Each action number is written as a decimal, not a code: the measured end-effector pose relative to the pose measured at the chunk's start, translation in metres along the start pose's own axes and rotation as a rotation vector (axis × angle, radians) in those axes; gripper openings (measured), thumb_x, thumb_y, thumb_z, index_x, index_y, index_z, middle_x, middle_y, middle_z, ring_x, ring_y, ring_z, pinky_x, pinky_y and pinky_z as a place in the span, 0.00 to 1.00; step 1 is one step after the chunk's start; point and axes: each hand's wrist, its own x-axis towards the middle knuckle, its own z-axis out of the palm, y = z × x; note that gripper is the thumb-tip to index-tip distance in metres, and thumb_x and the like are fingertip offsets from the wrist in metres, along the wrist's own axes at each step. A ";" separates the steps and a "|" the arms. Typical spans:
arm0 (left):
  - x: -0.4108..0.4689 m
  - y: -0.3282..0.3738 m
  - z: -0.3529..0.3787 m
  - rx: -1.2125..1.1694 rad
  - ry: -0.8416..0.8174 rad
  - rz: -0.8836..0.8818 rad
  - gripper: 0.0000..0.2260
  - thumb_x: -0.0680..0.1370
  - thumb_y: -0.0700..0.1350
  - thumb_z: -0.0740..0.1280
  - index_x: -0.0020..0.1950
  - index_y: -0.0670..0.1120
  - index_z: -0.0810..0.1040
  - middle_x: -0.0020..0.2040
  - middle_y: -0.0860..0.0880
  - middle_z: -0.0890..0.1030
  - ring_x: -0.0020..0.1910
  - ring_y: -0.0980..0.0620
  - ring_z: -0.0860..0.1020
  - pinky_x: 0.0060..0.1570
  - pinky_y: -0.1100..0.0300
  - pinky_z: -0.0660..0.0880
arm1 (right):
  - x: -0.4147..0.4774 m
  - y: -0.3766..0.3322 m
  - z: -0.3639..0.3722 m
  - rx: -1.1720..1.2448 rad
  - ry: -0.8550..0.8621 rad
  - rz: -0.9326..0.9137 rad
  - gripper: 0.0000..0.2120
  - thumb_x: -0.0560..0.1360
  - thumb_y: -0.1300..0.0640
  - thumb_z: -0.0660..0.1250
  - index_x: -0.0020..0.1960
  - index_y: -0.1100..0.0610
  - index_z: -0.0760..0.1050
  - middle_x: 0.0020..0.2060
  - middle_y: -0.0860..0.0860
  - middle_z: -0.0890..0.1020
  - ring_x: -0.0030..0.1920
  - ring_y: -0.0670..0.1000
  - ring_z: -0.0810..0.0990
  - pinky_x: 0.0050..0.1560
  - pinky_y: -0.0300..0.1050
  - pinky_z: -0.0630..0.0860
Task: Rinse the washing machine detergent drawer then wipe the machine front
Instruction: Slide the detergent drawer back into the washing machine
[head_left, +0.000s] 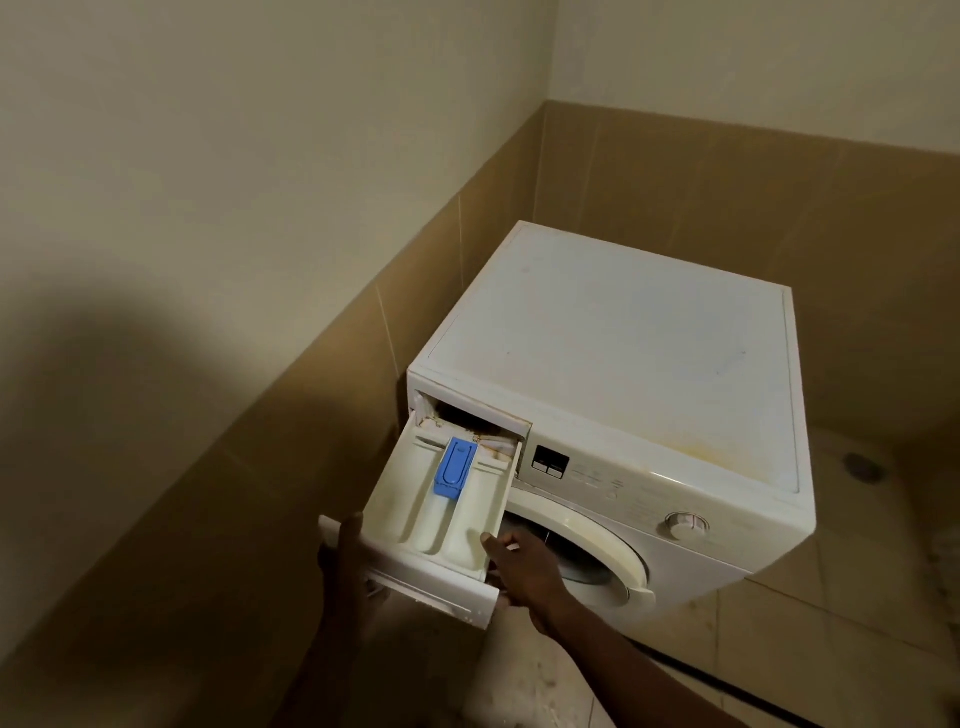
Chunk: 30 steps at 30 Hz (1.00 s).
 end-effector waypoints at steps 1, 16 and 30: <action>0.005 0.000 -0.001 0.000 -0.011 -0.002 0.24 0.79 0.52 0.65 0.73 0.50 0.65 0.55 0.48 0.75 0.55 0.44 0.76 0.39 0.51 0.79 | 0.005 -0.002 0.002 -0.015 0.016 0.001 0.13 0.78 0.50 0.65 0.52 0.61 0.73 0.40 0.52 0.79 0.34 0.45 0.80 0.25 0.36 0.74; 0.096 0.010 -0.003 0.010 -0.099 -0.219 0.27 0.77 0.59 0.64 0.74 0.53 0.66 0.66 0.39 0.74 0.62 0.36 0.75 0.52 0.46 0.77 | 0.055 -0.023 0.042 -0.058 0.141 0.080 0.07 0.79 0.55 0.64 0.54 0.58 0.72 0.50 0.57 0.79 0.44 0.55 0.83 0.34 0.44 0.82; 0.109 -0.008 0.001 0.008 -0.053 -0.245 0.28 0.76 0.58 0.66 0.74 0.54 0.63 0.67 0.39 0.74 0.62 0.35 0.75 0.63 0.35 0.72 | 0.074 -0.014 0.047 -0.429 0.291 -0.074 0.06 0.80 0.55 0.62 0.44 0.55 0.70 0.42 0.50 0.78 0.42 0.50 0.79 0.44 0.43 0.80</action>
